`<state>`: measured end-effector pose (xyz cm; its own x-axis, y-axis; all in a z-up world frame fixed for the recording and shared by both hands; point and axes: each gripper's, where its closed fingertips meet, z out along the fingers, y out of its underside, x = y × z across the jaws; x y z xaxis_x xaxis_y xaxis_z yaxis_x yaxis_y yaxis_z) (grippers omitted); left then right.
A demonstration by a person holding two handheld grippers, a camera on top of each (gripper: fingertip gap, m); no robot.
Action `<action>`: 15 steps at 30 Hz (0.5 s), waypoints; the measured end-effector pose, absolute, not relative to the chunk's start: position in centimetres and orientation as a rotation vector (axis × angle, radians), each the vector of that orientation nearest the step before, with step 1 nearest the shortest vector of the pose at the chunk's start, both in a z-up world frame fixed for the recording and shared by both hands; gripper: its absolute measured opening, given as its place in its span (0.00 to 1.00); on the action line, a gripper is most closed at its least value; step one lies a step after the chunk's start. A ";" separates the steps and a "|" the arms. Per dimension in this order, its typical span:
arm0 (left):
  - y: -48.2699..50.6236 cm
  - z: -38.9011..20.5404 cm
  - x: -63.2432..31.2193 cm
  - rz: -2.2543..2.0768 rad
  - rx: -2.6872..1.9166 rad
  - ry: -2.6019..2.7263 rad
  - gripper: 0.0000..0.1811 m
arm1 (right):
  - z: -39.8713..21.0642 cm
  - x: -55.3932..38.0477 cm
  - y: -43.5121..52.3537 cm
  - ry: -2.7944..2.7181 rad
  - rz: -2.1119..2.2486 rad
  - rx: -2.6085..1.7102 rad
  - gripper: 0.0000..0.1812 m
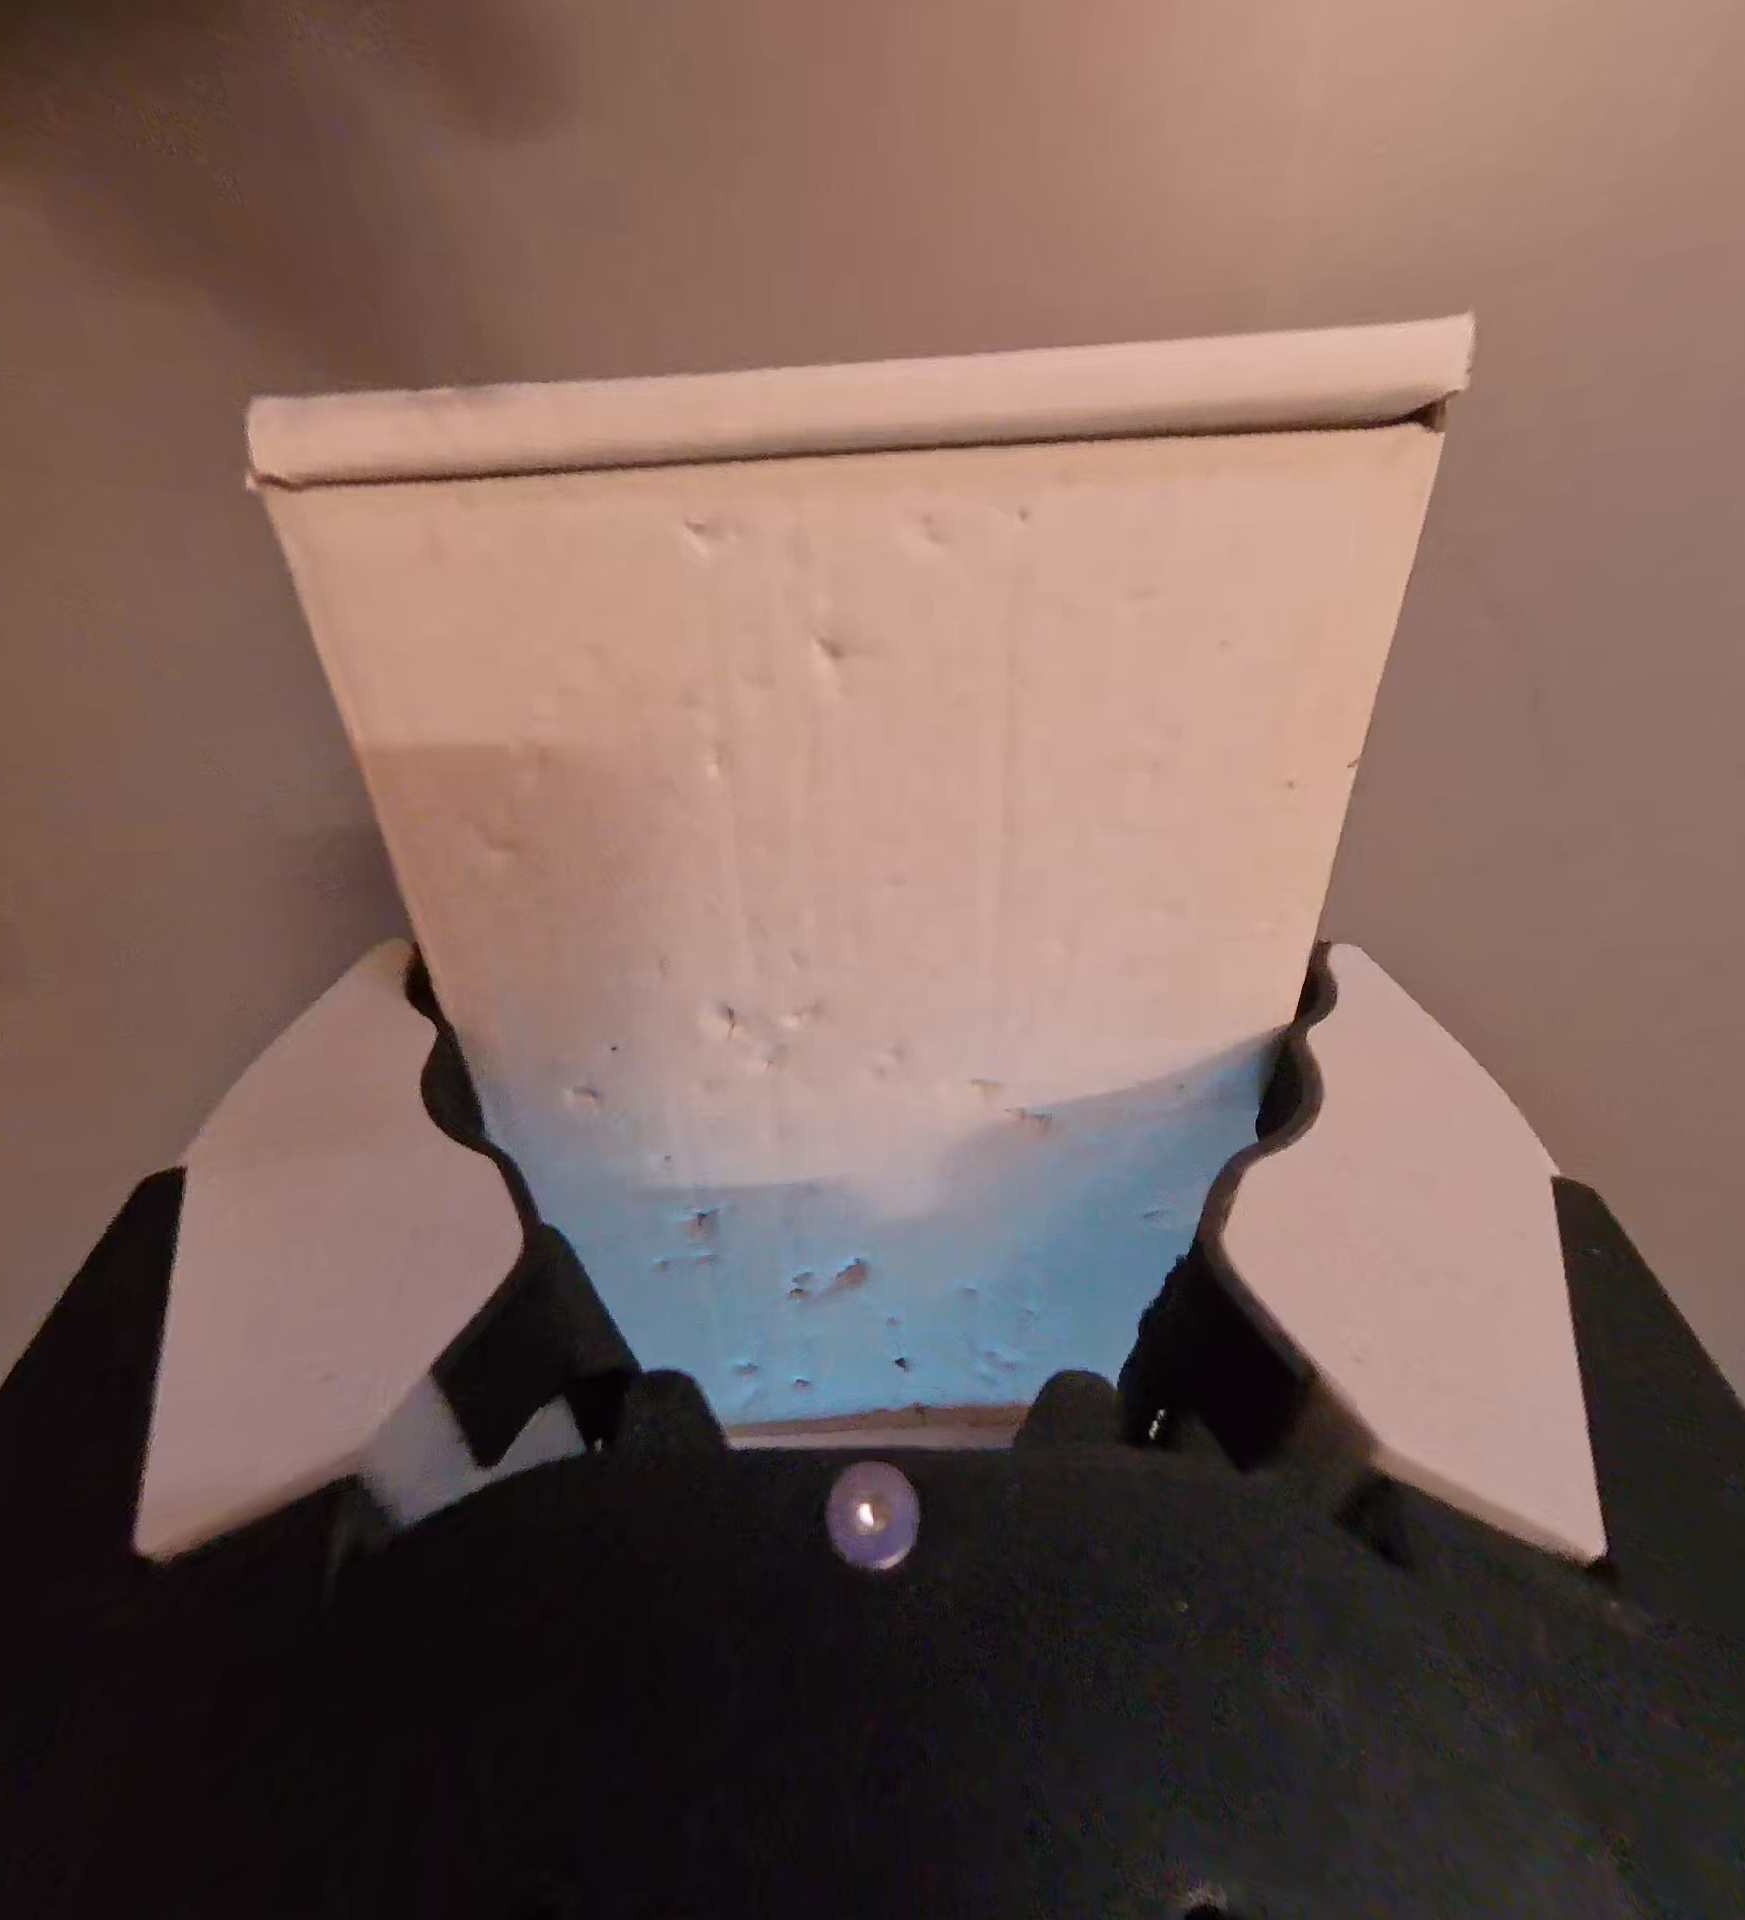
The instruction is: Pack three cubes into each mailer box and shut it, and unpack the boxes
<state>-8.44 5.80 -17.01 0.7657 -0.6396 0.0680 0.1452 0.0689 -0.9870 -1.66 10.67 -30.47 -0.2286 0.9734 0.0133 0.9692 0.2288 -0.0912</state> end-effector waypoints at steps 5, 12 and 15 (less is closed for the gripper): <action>5.9 -17.0 -8.6 -0.616 -1.391 0.435 0.74 | -30.4 -1.6 10.7 -2.426 0.071 -1.905 0.80; 6.0 -17.3 -8.6 -0.611 -1.403 0.433 0.74 | -29.6 -1.1 10.5 -2.513 0.052 -1.801 0.77; 6.0 -17.3 -8.5 -0.605 -1.406 0.441 0.74 | -28.7 -0.7 10.7 -2.525 0.048 -1.765 0.76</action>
